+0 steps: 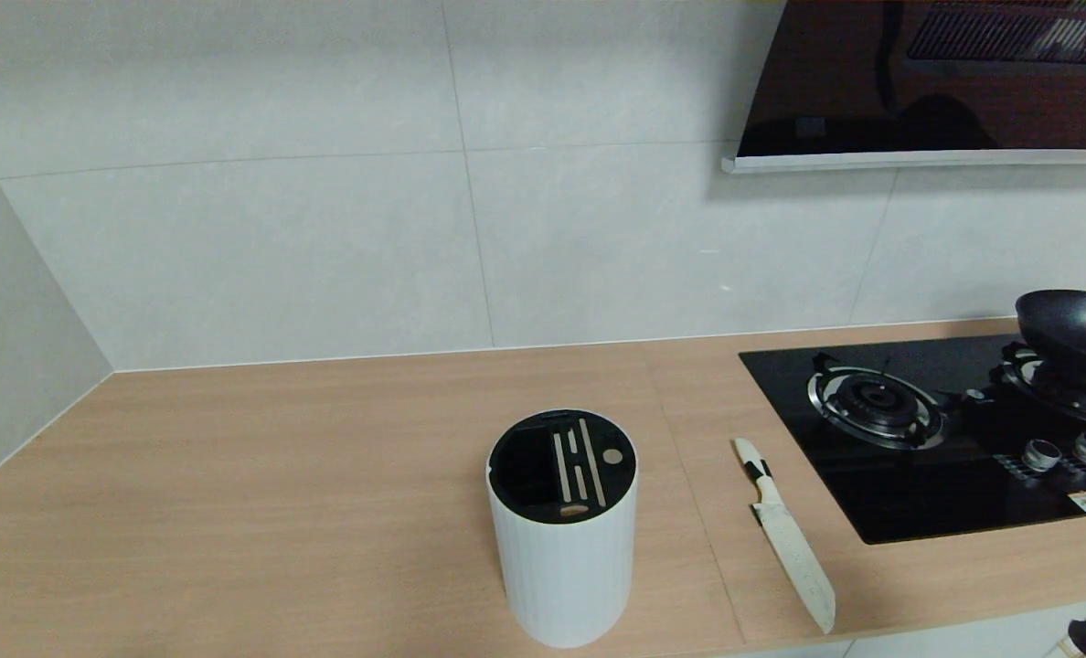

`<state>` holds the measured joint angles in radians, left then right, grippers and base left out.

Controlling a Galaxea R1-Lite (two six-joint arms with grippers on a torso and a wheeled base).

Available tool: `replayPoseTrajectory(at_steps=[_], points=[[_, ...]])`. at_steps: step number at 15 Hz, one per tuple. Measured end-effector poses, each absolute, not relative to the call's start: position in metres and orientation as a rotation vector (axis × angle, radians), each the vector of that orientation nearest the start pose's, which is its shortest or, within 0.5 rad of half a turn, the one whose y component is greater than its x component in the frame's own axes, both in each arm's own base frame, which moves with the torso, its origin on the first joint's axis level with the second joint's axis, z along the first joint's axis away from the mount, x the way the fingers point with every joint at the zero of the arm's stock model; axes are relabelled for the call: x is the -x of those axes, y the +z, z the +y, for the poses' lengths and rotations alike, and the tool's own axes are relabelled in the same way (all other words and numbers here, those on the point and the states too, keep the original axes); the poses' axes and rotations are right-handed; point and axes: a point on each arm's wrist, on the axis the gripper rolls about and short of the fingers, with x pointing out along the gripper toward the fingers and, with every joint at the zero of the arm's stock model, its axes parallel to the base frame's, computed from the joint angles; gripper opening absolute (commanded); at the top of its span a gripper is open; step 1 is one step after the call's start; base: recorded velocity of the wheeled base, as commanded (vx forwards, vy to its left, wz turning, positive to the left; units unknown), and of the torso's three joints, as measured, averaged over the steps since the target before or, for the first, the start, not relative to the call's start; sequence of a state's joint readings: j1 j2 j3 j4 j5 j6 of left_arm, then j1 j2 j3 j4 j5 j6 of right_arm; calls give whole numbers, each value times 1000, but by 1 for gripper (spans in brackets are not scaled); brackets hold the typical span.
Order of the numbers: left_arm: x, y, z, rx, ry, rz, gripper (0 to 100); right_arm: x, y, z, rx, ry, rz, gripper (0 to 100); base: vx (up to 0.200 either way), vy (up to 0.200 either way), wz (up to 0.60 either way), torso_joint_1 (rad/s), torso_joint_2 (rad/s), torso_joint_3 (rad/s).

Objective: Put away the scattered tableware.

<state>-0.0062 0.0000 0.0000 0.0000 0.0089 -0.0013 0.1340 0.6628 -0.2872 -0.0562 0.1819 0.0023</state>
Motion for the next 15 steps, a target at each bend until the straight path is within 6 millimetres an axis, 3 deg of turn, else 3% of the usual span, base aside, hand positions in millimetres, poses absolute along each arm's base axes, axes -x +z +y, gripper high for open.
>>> replayPoseTrajectory(at_steps=[8, 11, 15], points=[[23, 75, 0, 1, 2, 0, 100, -155, 174, 30, -1, 334, 497, 100, 0, 0, 0, 0, 0, 0], [23, 75, 0, 2, 2, 0, 100, -189, 157, 44, 13, 364, 552, 100, 0, 0, 0, 0, 0, 0], [23, 75, 0, 2, 3, 0, 100, -218, 118, 65, 60, 346, 600, 100, 0, 0, 0, 0, 0, 0]])
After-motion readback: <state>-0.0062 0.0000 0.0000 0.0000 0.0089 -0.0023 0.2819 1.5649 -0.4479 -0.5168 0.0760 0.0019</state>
